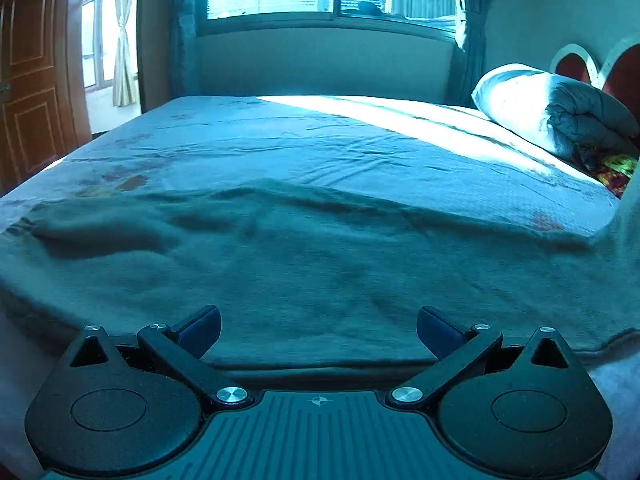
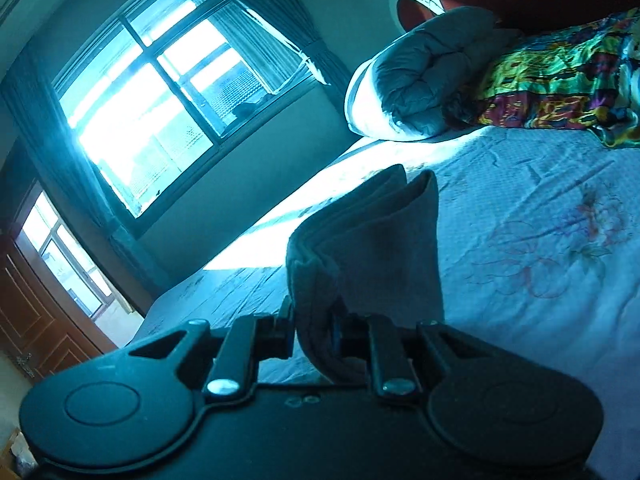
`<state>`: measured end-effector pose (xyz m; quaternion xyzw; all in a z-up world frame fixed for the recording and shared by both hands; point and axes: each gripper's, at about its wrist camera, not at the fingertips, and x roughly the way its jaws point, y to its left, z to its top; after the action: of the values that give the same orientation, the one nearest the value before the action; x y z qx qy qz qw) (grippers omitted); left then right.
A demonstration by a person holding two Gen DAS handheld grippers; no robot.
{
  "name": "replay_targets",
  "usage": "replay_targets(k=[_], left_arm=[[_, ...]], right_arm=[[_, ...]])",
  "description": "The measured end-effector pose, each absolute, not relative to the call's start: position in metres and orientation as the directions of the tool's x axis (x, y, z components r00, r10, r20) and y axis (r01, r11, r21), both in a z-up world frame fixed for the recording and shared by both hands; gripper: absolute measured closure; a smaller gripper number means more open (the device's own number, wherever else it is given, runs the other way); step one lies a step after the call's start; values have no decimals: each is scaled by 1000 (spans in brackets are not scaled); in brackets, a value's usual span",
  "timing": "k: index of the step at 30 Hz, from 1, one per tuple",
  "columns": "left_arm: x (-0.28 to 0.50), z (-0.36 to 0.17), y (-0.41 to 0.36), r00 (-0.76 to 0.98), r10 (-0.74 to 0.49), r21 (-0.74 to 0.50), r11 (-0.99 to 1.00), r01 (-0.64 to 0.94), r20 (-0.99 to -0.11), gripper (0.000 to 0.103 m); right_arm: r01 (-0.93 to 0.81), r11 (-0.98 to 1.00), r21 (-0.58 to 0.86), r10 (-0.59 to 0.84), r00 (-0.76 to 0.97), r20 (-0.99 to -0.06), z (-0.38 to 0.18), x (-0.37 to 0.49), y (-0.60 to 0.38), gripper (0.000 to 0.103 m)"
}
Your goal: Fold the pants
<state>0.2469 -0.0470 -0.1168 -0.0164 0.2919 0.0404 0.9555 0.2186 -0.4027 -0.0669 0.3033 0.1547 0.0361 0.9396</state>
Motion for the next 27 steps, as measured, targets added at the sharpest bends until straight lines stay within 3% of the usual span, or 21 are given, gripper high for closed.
replay_targets(k=[4, 6, 8, 9, 10, 13, 15, 17, 18, 19, 20, 23, 27], left_arm=[[226, -115, 49, 816, 166, -38, 974, -224, -554, 0], [216, -119, 83, 802, 206, -59, 956, -287, -561, 0], [208, -126, 107, 787, 225, -84, 940, -330, -574, 0], [206, -129, 117, 780, 231, -99, 932, -350, -582, 0], [203, -132, 124, 779, 224, -119, 927, -356, -586, 0], [197, -136, 136, 804, 189, -181, 922, -343, -564, 0], [200, -136, 130, 831, 136, -228, 926, -299, -539, 0], [209, -135, 118, 851, 84, -254, 935, -247, -519, 0], [214, -133, 111, 859, 43, -270, 940, -208, -510, 0], [220, -132, 104, 863, 12, -283, 942, -179, -506, 0], [225, -131, 97, 864, -18, -291, 945, -150, -503, 0], [240, -127, 72, 864, -62, -260, 962, -81, -500, 0], [262, -128, 31, 838, -108, -191, 982, 5, -535, 0]], right_arm=[[-122, 828, 548, 312, 912, -268, -68, 239, -299, 94], [-183, 829, 529, 392, 864, -315, -87, 248, -235, 88], [-276, 824, 495, 509, 744, -433, -113, 257, -179, 64], [-301, 821, 485, 532, 711, -461, -120, 254, -165, 72], [-305, 822, 480, 525, 733, -433, -123, 242, -158, 79], [-248, 839, 485, 465, 788, -402, -122, 231, -172, 77], [-187, 865, 465, 400, 818, -415, -123, 235, -185, 77], [-130, 839, 528, 446, 721, -531, -140, 256, -194, 76], [-114, 818, 564, 474, 691, -547, -147, 262, -199, 78], [-110, 807, 580, 473, 708, -525, -144, 260, -207, 80], [-102, 812, 574, 444, 747, -495, -136, 253, -216, 76], [-101, 815, 571, 388, 827, -406, -118, 237, -251, 71], [24, 818, 574, 291, 844, -450, -123, 255, -305, 68]])
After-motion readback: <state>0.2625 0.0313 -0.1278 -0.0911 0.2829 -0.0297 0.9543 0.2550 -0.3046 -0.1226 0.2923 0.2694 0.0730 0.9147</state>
